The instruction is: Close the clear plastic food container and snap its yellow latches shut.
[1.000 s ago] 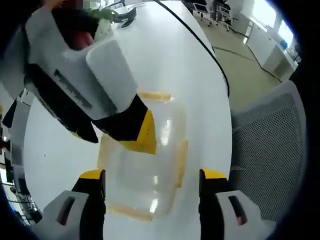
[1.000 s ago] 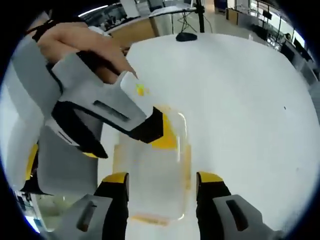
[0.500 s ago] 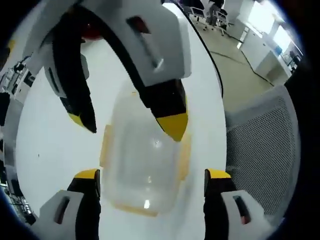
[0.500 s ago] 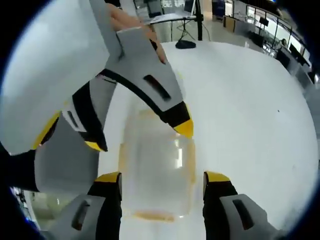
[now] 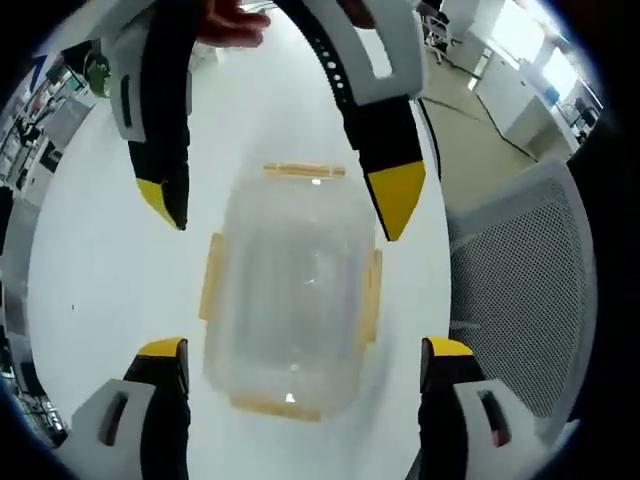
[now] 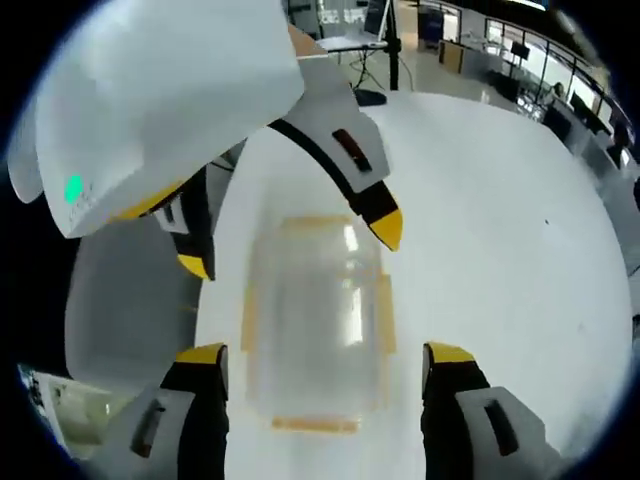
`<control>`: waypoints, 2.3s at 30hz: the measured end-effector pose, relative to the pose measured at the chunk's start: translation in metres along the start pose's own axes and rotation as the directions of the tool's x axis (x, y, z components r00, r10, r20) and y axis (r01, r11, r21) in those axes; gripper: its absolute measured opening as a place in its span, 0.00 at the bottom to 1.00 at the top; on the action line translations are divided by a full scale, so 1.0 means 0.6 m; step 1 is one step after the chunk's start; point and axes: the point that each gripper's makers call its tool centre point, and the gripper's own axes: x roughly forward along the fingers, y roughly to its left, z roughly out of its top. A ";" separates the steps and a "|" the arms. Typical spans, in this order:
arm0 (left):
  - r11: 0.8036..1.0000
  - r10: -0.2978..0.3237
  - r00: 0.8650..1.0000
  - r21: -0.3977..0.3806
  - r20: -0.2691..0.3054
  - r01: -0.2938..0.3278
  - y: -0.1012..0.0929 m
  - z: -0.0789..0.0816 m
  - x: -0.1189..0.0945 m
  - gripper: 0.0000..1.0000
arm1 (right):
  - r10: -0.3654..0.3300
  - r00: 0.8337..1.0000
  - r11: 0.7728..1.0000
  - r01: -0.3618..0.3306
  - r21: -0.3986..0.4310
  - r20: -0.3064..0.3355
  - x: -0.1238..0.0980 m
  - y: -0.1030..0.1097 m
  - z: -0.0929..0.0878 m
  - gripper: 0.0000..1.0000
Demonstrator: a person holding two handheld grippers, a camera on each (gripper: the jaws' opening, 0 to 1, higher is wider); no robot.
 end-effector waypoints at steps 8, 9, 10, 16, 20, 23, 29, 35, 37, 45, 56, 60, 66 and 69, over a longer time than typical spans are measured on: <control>0.999 -0.007 0.999 0.041 -0.037 0.009 0.008 -0.015 0.003 0.99 | 0.012 1.000 1.000 -0.012 -0.011 -0.016 0.007 0.018 -0.015 0.84; 0.999 -0.011 0.999 0.044 -0.041 0.013 0.008 -0.018 0.004 0.99 | 0.011 1.000 1.000 -0.011 -0.009 -0.018 0.007 0.018 -0.016 0.84; 0.999 -0.012 0.999 0.047 -0.045 0.014 0.008 -0.020 0.005 0.99 | 0.010 1.000 1.000 -0.011 -0.009 -0.021 0.008 0.019 -0.018 0.84; 0.997 -0.004 0.998 0.078 -0.068 0.009 0.013 -0.029 0.013 0.99 | -0.011 0.999 1.000 0.010 -0.026 -0.034 0.014 0.019 -0.023 0.84; 0.996 -0.004 0.997 0.090 -0.082 0.011 0.012 -0.034 0.018 0.99 | -0.021 0.999 0.999 0.019 -0.038 -0.041 0.021 0.020 -0.027 0.83; 0.996 -0.002 0.996 0.093 -0.091 0.011 0.013 -0.038 0.023 0.97 | -0.025 0.998 0.999 0.023 -0.047 -0.053 0.027 0.021 -0.031 0.82; 0.996 -0.001 0.996 0.091 -0.091 0.009 0.012 -0.039 0.027 0.95 | -0.028 0.998 0.998 0.026 -0.051 -0.053 0.032 0.020 -0.035 0.81; 0.995 0.000 0.995 0.102 -0.096 0.009 0.010 -0.040 0.035 0.94 | -0.040 0.997 0.997 0.036 -0.068 -0.059 0.039 0.019 -0.044 0.81; 0.995 0.002 0.995 0.102 -0.103 0.008 0.012 -0.041 0.037 0.94 | -0.039 0.998 0.998 0.036 -0.059 -0.055 0.039 0.017 -0.043 0.81; 0.995 0.028 0.995 0.103 -0.099 -0.018 0.019 -0.039 0.043 0.95 | -0.052 0.997 0.997 0.048 -0.067 -0.060 0.047 0.014 -0.044 0.81; 0.994 0.023 0.993 0.106 -0.112 -0.011 0.014 -0.046 0.054 0.93 | -0.066 0.996 0.995 0.060 -0.085 -0.059 0.054 0.011 -0.048 0.82; 0.995 0.028 0.993 0.100 -0.116 -0.017 0.015 -0.045 0.057 0.93 | -0.071 0.995 0.994 0.065 -0.091 -0.068 0.058 0.010 -0.048 0.82; 0.994 0.066 0.992 0.093 -0.111 -0.056 0.026 -0.045 0.065 0.89 | -0.086 0.994 0.992 0.079 -0.096 -0.069 0.064 0.007 -0.049 0.82; 0.994 0.068 0.992 0.088 -0.109 -0.059 0.027 -0.044 0.065 0.88 | -0.088 0.994 0.992 0.081 -0.097 -0.063 0.063 0.006 -0.049 0.82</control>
